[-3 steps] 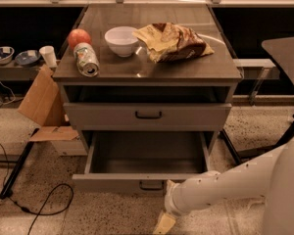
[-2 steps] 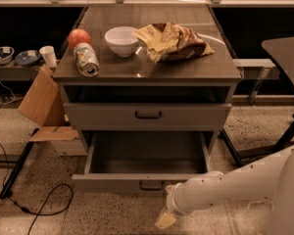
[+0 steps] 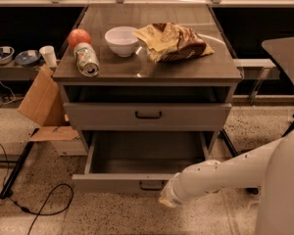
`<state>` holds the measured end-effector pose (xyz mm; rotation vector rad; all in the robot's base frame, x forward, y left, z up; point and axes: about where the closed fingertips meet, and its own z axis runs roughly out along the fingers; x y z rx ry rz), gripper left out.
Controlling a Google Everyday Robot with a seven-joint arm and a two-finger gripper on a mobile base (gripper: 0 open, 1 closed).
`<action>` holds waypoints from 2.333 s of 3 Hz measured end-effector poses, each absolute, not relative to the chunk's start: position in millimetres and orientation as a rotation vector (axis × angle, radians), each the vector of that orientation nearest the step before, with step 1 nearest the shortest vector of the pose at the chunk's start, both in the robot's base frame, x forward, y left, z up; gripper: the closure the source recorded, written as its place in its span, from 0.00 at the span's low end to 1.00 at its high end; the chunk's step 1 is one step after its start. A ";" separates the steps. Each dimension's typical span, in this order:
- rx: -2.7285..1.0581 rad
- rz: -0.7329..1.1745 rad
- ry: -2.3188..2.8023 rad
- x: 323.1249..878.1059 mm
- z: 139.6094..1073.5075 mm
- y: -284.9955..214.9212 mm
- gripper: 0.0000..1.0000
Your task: Close middle drawer
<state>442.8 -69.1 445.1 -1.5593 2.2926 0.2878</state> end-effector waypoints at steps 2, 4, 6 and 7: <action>-1.581 0.208 2.418 473.4 413.1 -94.7 0.99; -1.541 0.131 2.468 498.1 416.6 -111.0 0.52; -1.556 0.106 2.442 516.0 429.9 -98.3 0.06; -1.577 0.115 2.438 521.8 426.3 -87.8 0.00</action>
Offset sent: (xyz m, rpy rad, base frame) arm 0.0437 -0.0404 -0.0509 -0.1658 0.0943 -0.0578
